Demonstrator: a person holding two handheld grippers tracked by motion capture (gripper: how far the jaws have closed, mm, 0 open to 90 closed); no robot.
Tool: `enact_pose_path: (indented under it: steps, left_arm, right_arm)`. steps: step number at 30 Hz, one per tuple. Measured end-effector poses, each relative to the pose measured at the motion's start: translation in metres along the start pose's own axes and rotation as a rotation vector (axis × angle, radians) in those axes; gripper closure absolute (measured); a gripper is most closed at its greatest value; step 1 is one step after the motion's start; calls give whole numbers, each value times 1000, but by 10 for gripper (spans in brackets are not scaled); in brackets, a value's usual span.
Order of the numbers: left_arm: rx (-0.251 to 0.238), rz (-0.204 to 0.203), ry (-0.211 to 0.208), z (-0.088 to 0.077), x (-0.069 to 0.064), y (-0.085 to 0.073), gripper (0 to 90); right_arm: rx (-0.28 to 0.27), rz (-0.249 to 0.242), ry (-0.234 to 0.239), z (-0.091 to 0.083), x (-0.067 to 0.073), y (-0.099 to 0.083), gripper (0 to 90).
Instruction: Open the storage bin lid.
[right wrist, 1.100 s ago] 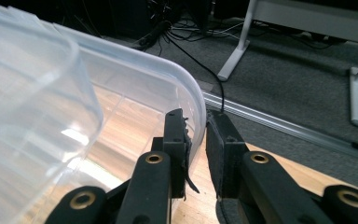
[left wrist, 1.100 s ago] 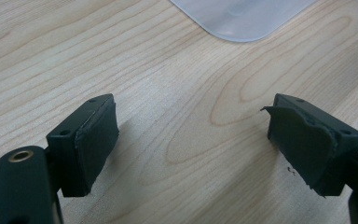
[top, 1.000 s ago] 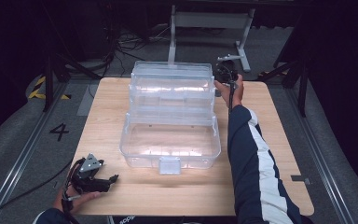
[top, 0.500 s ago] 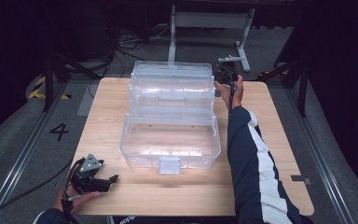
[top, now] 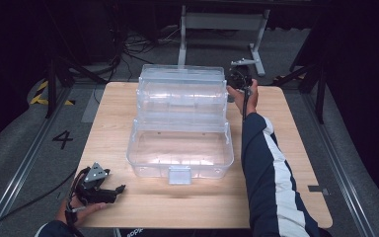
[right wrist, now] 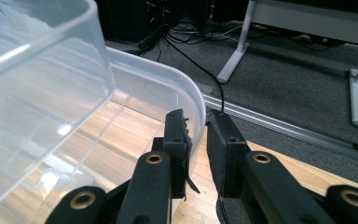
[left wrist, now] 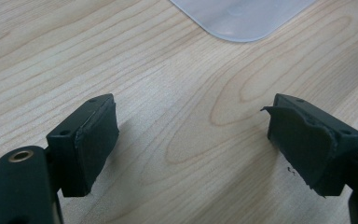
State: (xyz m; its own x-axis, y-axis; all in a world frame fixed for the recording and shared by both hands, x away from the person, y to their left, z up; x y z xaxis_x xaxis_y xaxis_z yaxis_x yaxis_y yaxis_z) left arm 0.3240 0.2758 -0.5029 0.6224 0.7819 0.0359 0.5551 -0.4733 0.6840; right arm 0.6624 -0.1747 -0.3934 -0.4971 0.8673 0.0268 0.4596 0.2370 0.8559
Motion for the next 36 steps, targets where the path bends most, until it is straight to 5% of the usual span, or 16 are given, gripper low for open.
enact_pose_path:
  steps: [36]
  left_arm:
    - [0,-10,-6,1,-1,0,165]
  right_arm:
    - [-15,-147,22,-64,26,-1,695]
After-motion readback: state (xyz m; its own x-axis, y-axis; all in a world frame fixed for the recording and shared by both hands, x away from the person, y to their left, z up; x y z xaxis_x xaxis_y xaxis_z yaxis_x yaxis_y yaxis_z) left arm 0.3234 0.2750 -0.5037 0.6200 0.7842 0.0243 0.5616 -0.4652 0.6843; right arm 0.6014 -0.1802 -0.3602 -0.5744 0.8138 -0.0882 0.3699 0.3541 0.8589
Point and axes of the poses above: each handheld gripper's, and its own axes: z roughly forward along the jaws, y roughly out of its top, x roughly to its left, the point moved 3 cm from there along z, roughly forward along the jaws, and after that the axes turned 3 degrees about y, right-handed, at the moved point
